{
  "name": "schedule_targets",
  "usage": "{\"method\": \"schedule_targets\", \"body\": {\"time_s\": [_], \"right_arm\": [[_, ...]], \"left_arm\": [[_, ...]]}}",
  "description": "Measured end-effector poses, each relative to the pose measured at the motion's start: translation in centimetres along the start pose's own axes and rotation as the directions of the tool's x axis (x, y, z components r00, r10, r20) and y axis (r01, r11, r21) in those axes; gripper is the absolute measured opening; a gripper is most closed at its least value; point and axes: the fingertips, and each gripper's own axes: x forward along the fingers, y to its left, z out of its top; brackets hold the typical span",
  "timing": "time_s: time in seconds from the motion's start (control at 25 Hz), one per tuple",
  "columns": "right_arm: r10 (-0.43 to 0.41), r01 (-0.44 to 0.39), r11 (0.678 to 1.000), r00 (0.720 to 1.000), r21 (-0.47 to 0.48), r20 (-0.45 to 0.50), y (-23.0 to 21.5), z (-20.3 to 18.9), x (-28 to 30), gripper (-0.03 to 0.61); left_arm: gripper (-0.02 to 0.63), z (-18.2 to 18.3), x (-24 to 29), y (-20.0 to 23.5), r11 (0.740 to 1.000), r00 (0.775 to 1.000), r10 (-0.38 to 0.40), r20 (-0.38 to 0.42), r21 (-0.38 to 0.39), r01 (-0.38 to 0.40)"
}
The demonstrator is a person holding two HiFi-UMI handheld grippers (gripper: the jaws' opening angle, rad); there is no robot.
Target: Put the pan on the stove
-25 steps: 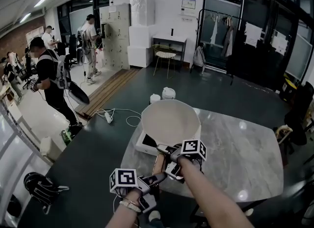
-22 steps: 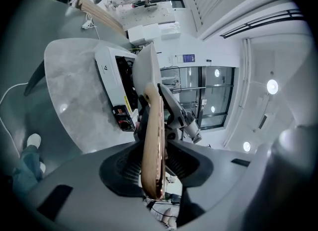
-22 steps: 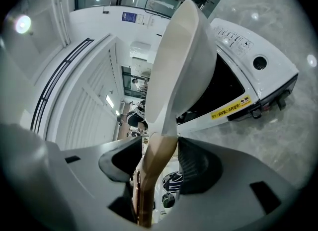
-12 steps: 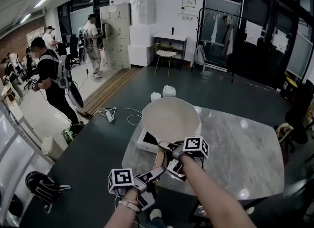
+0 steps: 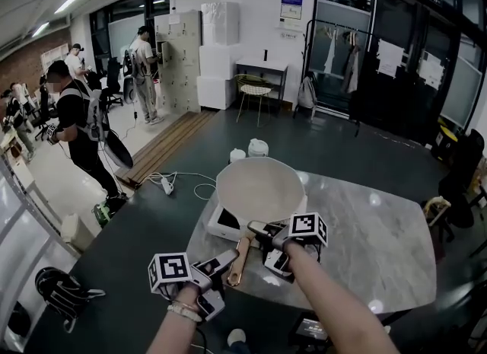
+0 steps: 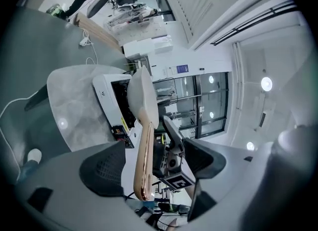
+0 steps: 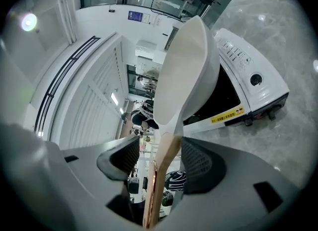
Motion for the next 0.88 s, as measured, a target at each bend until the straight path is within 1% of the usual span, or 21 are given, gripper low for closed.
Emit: {"method": "schedule_targets", "body": {"time_s": [0.08,0.2,0.32,0.4,0.48,0.56,0.6,0.68,0.76,0.8,0.88], "right_arm": [[0.007,-0.007,1.0,1.0,-0.009,0.012,0.4,0.9,-1.0,0.261],[0.01,-0.009,0.999,0.999,-0.031,0.03,1.1,2.3,-2.7,0.26],[0.026,-0.022,0.998,0.997,-0.056,0.07,2.1,4.3,-4.6,0.258],[0.049,-0.041,0.996,0.994,-0.075,0.103,3.1,5.5,-5.8,0.252],[0.103,-0.089,0.99,0.986,-0.11,0.128,4.5,6.2,-6.9,0.234],[0.161,-0.133,0.976,0.974,-0.174,0.156,5.9,7.0,-8.3,0.23],[0.173,-0.133,0.967,0.968,-0.217,0.181,6.3,7.6,-9.1,0.217],[0.173,-0.094,0.949,0.954,-0.302,0.246,6.9,8.9,-10.9,0.171],[0.176,-0.051,0.924,0.935,-0.378,0.306,7.6,9.8,-12.5,0.128],[0.185,-0.032,0.91,0.924,-0.414,0.334,8.0,10.1,-13.1,0.117],[0.207,0.015,0.872,0.895,-0.489,0.396,8.6,10.7,-14.5,0.093]], "left_arm": [[0.367,0.9,-0.2,-0.3,1.0,1.0,0.008,0.02,0.02,-0.008],[0.367,2.5,-0.7,-1.0,1.0,0.998,0.006,0.061,0.029,-0.008],[0.367,3.9,-0.8,-2.0,0.999,0.995,-0.001,0.097,0.044,-0.003],[0.367,4.8,-0.8,-2.7,0.998,0.994,-0.003,0.11,0.07,-0.005],[0.367,5.6,-1.1,-3.2,0.994,0.993,0.001,0.12,0.11,-0.014],[0.367,6.5,-1.5,-3.5,0.987,0.99,0.007,0.139,0.159,-0.029],[0.365,7.0,-1.6,-3.7,0.983,0.988,0.007,0.155,0.179,-0.035],[0.352,8.2,-1.7,-4.4,0.976,0.98,-0.002,0.2,0.215,-0.042],[0.306,9.5,-2.0,-5.3,0.965,0.966,-0.019,0.256,0.257,-0.049],[0.277,10.1,-2.2,-5.7,0.957,0.959,-0.028,0.282,0.284,-0.056],[0.227,11.0,-2.4,-6.3,0.936,0.947,-0.044,0.317,0.345,-0.072]]}}
